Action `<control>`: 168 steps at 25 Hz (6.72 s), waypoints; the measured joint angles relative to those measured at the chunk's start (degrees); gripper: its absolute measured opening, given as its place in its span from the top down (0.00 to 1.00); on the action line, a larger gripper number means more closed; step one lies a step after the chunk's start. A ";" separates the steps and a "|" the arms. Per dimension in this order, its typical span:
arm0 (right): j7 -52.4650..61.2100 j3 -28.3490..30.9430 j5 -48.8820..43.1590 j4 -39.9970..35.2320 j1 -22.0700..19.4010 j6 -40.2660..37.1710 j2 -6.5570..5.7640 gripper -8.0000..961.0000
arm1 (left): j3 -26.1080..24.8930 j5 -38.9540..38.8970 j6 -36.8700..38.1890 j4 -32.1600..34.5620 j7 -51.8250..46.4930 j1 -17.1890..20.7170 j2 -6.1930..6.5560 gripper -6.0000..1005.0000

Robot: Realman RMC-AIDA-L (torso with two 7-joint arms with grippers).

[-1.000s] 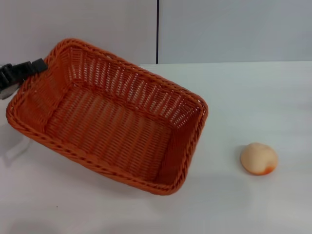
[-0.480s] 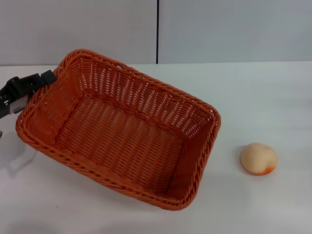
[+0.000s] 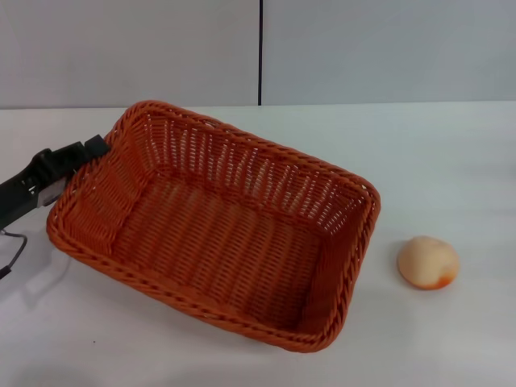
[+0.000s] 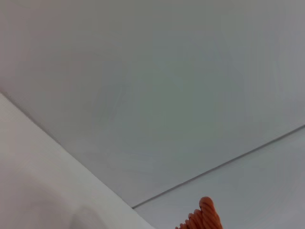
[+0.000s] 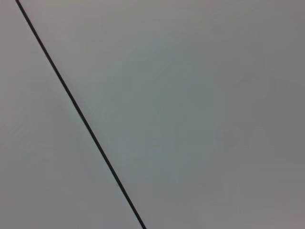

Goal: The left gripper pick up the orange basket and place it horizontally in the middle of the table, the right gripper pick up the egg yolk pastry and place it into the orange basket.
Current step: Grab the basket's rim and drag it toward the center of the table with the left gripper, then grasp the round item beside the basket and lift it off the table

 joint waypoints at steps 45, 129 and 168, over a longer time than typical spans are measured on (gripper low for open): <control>0.01 0.00 -1.49 -0.08 1.06 0.83 -0.18 0.24 | 0.62 7.84 7.39 10.18 7.02 3.12 0.74 0.85; 54.95 -32.04 -78.97 -28.02 19.35 -31.10 -8.91 0.24 | -12.93 13.91 12.33 4.06 28.64 -9.37 0.78 0.55; 55.04 -35.76 -82.04 -26.01 21.54 -22.12 -5.35 0.55 | -12.93 13.51 12.83 2.06 29.28 -9.68 0.78 0.55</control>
